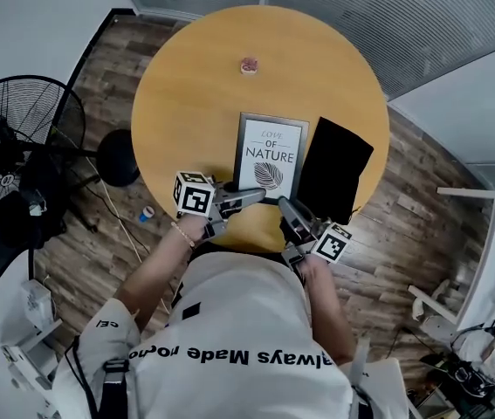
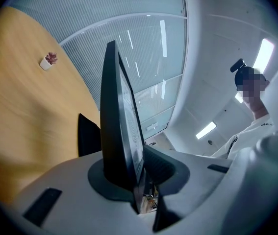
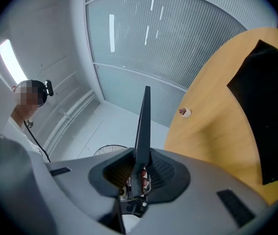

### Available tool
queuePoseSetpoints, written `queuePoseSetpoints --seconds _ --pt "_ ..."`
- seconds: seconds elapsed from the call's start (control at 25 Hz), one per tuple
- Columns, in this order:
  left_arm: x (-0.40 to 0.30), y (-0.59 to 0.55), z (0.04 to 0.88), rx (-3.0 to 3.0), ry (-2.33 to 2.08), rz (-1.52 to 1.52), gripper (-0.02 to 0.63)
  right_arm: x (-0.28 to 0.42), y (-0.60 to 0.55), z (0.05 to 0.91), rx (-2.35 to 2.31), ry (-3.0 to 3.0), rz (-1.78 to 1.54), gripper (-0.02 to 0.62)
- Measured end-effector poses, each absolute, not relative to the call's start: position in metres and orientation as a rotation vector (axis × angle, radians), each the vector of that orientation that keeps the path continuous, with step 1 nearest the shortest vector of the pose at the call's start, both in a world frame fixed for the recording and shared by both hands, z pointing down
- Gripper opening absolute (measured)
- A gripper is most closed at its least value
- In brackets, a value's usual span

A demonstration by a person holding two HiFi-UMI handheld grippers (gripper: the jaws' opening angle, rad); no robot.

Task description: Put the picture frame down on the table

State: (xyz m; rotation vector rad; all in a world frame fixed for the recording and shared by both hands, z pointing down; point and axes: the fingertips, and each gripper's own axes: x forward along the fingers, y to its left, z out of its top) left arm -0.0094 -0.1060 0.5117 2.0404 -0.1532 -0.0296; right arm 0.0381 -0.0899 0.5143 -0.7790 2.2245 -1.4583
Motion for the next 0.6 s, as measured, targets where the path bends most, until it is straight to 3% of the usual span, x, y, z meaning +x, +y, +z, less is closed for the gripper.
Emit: queuePoseSetpoints --seconds 0.6 --pt "0.009 -0.111 0.568 2.067 -0.322 0.149 0.158 0.055 -0.09 0.563 -0.904 2.16 -1.545 0.101"
